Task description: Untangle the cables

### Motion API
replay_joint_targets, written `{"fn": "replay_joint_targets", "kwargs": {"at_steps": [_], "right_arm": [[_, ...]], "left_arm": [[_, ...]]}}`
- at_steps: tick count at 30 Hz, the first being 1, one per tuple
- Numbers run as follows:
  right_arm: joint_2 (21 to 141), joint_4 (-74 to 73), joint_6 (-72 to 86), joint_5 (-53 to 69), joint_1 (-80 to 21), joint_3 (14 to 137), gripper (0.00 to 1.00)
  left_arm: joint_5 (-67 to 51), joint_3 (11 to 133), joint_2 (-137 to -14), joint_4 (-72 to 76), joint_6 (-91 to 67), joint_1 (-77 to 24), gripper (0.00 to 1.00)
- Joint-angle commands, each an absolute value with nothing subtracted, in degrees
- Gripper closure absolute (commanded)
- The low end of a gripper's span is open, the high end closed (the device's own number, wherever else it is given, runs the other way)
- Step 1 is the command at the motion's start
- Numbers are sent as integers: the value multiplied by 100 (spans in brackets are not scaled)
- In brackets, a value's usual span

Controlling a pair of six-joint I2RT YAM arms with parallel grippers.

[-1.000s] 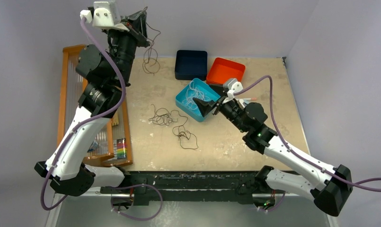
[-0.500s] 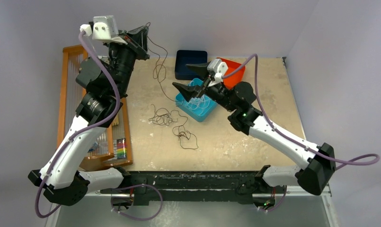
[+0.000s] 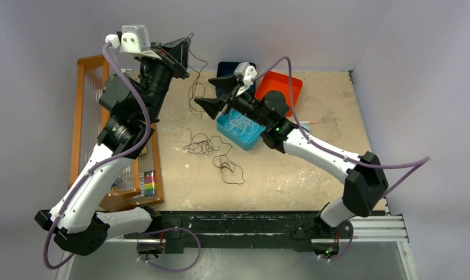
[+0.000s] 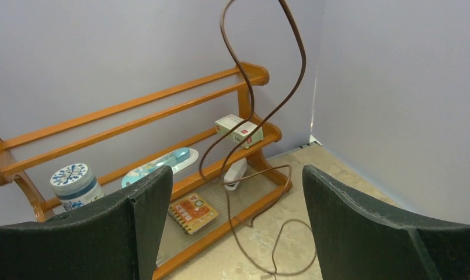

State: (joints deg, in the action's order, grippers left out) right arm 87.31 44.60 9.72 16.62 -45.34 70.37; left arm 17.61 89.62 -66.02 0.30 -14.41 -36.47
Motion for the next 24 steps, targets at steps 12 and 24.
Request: {"fn": "replay_joint_targets", "kwargs": {"at_steps": [12, 24], "right_arm": [[9521, 5071, 1241, 1377, -4549, 8038, 35], [9363, 4940, 1226, 1332, -4548, 7638, 87]], "left_arm": [[1362, 8878, -6615, 492, -1621, -3638, 100], [1559, 8812, -6579, 492, -1634, -3639, 100]]}}
